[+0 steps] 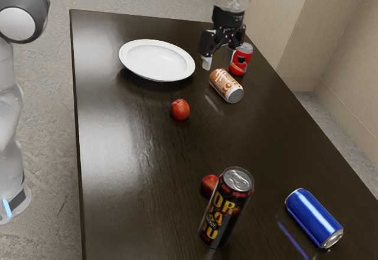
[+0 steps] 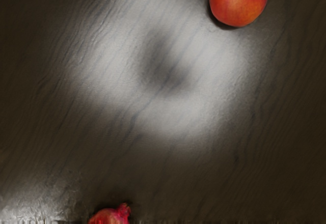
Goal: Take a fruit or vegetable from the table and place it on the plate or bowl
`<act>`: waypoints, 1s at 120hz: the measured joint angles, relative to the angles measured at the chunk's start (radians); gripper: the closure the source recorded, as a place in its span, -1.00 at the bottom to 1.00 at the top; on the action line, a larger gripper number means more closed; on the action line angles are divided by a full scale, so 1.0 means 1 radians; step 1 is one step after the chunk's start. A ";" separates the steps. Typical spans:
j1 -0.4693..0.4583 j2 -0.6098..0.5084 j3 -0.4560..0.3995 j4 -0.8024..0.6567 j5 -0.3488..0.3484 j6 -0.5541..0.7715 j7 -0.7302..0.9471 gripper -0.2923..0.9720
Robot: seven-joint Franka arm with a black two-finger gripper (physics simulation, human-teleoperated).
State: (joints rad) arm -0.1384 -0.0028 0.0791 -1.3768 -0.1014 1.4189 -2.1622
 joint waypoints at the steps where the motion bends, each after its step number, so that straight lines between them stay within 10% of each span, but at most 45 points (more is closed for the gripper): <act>1: -0.002 0.000 0.000 0.000 -0.002 -0.001 -0.004 -0.54; 26: -0.060 -0.019 0.004 -0.007 -0.024 -0.027 -0.052 -0.54; 45: -0.275 0.061 0.235 -0.010 -0.031 -0.060 0.037 -0.54; 69: 0.058 0.201 0.372 -0.007 -0.096 -0.051 0.241 -0.54; 120: 0.064 0.070 0.279 -0.419 -0.061 0.373 0.604 -0.54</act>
State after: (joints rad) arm -0.0740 0.0676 0.3577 -1.7953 -0.1622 1.7914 -1.5584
